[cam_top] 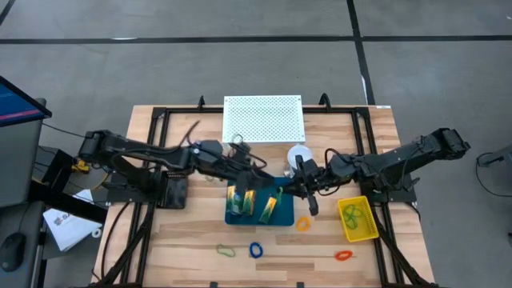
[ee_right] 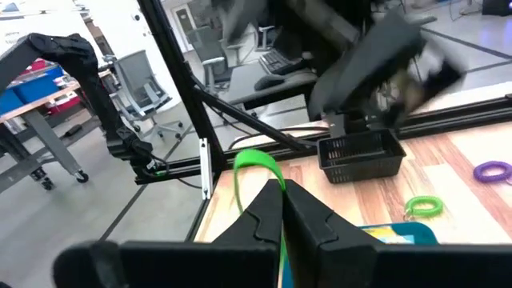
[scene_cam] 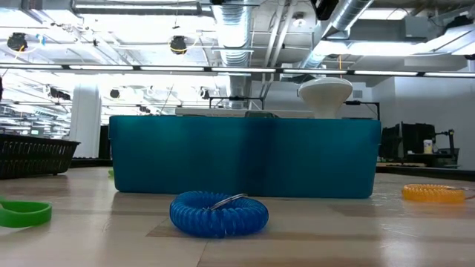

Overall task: Pick & Place Office Desk Supplies
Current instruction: Put the left green rubber band into the yellow bin

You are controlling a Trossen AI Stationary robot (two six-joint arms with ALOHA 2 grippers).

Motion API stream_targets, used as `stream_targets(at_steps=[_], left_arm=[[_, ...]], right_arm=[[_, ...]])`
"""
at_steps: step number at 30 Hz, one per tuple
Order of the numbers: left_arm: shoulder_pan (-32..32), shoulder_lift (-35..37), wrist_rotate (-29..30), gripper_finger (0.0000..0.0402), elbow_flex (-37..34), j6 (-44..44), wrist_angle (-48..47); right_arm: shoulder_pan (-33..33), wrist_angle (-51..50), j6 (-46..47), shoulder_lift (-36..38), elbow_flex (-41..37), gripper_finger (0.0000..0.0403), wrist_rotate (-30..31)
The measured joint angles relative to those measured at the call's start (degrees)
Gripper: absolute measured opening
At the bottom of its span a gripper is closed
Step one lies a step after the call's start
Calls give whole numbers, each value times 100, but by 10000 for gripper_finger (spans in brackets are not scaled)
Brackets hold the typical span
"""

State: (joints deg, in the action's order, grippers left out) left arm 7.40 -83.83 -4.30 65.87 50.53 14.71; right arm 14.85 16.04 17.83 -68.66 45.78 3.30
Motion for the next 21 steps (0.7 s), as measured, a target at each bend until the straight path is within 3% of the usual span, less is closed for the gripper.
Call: stream_targets(at_steps=[8,15,21], left_arm=[[-79,1269,861,266,0,-1148,-1032],[85,2592,1740,264,2,-1894,-2239],[254,3002,2180,250,4,-2345,-3322]], right_arm=[[1,-77,54,33,2,0,145],[2,-111,194,35,2,0,169],[0,-151,263,35,2,0,172]])
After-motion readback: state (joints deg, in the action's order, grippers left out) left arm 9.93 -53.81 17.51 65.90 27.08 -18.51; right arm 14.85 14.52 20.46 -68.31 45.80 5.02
